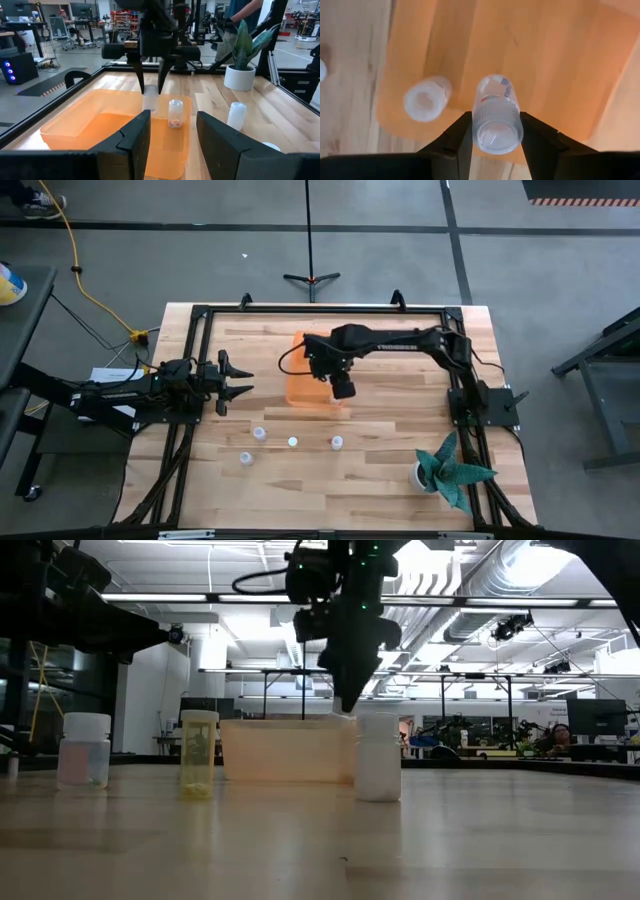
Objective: Pick and place pill bottles into a basket
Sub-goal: Put the transparent medicine bottle into the yellow bin, then put the white medicine bottle into the yellow bin
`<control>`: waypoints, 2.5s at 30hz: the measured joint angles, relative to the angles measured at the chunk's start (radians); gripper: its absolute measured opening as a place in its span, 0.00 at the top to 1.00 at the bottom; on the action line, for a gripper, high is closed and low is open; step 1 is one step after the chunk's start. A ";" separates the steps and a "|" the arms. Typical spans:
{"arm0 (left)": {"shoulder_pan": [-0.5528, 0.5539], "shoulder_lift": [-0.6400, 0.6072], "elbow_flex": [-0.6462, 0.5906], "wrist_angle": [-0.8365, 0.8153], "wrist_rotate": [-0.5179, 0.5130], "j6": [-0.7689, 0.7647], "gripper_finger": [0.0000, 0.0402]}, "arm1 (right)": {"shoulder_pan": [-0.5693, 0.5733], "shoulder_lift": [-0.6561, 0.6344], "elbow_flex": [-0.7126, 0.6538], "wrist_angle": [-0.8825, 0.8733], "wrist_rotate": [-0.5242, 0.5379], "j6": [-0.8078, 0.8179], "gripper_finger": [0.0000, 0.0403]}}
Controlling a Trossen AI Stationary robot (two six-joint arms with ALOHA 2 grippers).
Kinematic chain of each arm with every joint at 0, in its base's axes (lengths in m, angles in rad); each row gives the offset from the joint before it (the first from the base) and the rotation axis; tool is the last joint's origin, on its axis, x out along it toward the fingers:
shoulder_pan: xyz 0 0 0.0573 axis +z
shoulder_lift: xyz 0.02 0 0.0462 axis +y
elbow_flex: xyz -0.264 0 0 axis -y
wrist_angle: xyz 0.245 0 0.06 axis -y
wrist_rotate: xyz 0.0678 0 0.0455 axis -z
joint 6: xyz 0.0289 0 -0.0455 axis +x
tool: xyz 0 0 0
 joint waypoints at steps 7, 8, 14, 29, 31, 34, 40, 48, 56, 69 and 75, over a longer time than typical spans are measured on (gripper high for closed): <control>0.000 0.000 0.000 0.000 0.000 0.000 0.52 | -0.013 0.002 0.000 -0.020 -0.024 -0.009 0.66; 0.000 0.000 0.000 0.000 0.000 0.000 0.52 | -0.013 0.001 0.000 -0.020 -0.028 -0.015 0.66; 0.000 0.000 0.000 0.000 0.000 0.000 0.52 | -0.013 0.005 0.000 -0.041 -0.068 -0.021 0.66; 0.000 0.000 0.000 0.000 0.000 0.000 0.52 | -0.013 0.015 0.001 -0.033 -0.066 -0.021 0.65; 0.000 0.000 0.000 0.000 0.000 0.000 0.52 | -0.013 0.030 0.001 -0.033 -0.066 -0.020 0.64; 0.000 0.000 0.000 0.000 0.000 0.000 0.52 | -0.013 0.062 0.001 -0.037 -0.066 -0.020 0.64; 0.000 0.000 0.000 0.000 0.000 0.000 0.52 | -0.013 0.082 0.001 -0.067 -0.068 -0.017 0.65; 0.000 0.000 0.000 0.000 0.000 0.000 0.52 | -0.013 0.084 0.001 -0.064 -0.041 0.011 0.54; 0.000 0.000 0.000 0.000 0.000 0.000 0.52 | -0.018 0.084 0.030 -0.105 0.003 0.016 0.50; 0.000 0.000 0.000 0.000 0.000 0.000 0.52 | 0.013 0.083 0.385 -0.290 -0.190 0.111 0.56; 0.000 0.000 0.000 0.000 0.000 0.000 0.52 | 0.139 0.081 0.457 -0.319 -0.210 0.114 0.60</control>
